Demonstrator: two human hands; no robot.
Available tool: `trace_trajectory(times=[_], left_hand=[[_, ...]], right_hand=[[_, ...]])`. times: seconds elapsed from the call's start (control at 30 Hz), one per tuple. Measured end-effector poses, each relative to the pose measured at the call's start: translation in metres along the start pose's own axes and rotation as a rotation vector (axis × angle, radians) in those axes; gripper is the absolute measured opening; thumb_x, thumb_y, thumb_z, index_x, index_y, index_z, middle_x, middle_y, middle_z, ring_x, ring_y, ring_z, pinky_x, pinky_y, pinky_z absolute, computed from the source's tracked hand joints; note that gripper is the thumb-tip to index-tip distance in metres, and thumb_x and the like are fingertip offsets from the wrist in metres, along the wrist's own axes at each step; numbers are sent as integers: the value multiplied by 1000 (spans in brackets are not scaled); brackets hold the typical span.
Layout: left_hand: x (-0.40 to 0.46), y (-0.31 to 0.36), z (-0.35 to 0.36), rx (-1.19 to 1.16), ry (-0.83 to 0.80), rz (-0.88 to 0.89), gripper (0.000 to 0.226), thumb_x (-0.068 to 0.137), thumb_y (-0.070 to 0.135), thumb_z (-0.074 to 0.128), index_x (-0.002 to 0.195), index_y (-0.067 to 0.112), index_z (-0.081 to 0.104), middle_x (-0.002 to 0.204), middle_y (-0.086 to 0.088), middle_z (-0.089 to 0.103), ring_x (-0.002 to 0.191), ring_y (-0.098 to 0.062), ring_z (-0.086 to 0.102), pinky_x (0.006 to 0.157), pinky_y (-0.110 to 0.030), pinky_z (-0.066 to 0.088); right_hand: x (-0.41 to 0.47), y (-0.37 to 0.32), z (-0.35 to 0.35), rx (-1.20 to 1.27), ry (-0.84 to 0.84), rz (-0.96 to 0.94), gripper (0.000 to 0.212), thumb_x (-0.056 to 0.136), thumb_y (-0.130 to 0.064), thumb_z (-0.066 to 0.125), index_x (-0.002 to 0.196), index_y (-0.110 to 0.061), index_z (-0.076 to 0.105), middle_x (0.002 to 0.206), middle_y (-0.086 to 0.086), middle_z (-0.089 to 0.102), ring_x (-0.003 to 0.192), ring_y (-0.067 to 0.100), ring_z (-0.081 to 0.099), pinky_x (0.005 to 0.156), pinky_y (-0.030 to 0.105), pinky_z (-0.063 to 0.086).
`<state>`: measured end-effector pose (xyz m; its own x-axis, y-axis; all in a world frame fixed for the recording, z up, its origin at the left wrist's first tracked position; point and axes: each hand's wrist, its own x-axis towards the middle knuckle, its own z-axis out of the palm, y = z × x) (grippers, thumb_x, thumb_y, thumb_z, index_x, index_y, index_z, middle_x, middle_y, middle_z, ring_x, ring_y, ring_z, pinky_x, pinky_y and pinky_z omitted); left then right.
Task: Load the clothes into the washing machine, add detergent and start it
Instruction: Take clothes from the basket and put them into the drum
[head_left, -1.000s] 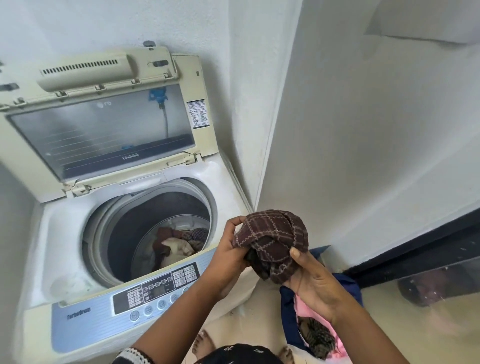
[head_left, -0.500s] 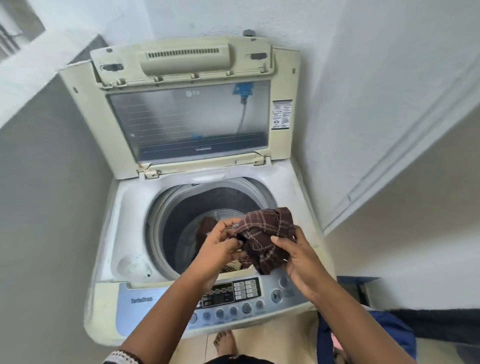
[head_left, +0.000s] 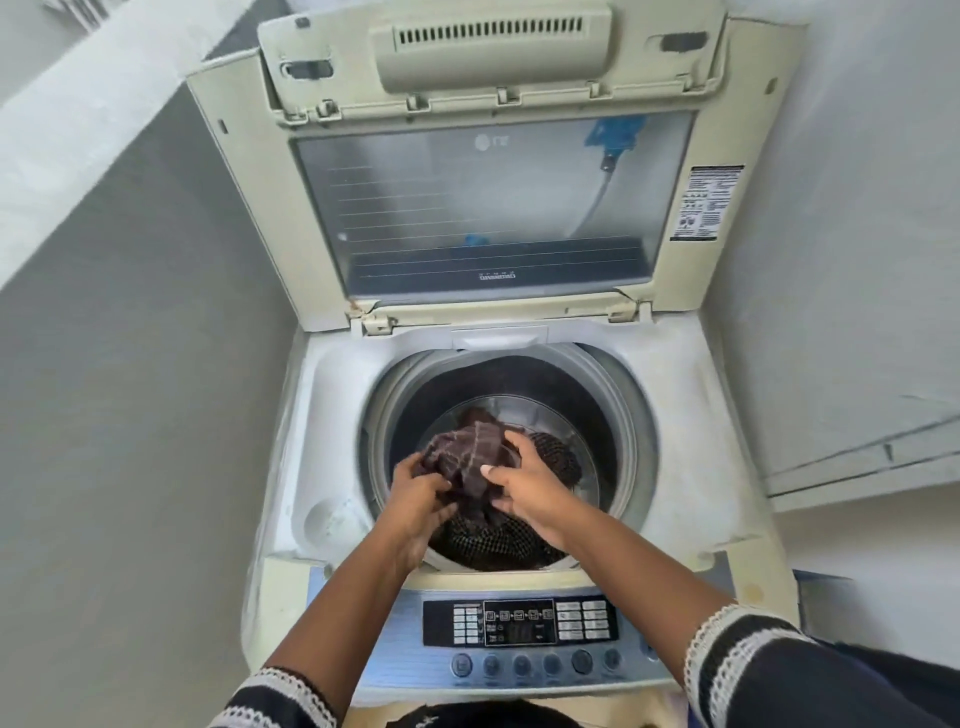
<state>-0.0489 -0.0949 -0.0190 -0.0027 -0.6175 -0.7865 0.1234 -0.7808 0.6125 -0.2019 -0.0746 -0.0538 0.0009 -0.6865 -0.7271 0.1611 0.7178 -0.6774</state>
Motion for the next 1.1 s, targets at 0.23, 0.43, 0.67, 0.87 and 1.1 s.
trace_trajectory(times=[0.23,0.43,0.67,0.87,1.1], left_hand=[[3,-1,-9,59,44,-24,26,99,3,45,123,11,52,108,-10,56,98,-22,55,78,-37,51],[-10,-9,19,149,-68,-18,18,98,6,49,110,16,58,117,-12,61,111,-28,61,78,-37,55],[-58,-28,106,323,-409,84,24,95,9,58,118,11,58,118,-18,67,102,-28,65,89,-38,50],[-110,-67,186,456,-708,140,28,97,4,53,124,7,54,118,-18,68,104,-29,65,99,-43,48],[-173,-137,251,661,-860,176,24,96,7,56,119,13,59,118,-11,66,105,-22,66,93,-33,51]], right_hand=[[-10,-5,-1,-59,33,-24,48,94,-11,61,137,-23,46,137,13,49,118,29,58,98,41,52],[-53,-6,-36,86,76,-85,27,95,-4,58,121,-10,58,121,20,65,111,35,66,95,40,54],[-120,5,-108,121,274,-258,22,92,-7,64,111,-17,65,112,15,66,105,28,69,92,36,57],[-201,35,-174,230,402,-362,24,93,-6,62,113,-20,64,108,11,69,97,24,72,89,35,58],[-280,121,-249,359,615,-342,24,94,-1,59,109,-20,63,108,16,68,92,24,70,76,27,57]])
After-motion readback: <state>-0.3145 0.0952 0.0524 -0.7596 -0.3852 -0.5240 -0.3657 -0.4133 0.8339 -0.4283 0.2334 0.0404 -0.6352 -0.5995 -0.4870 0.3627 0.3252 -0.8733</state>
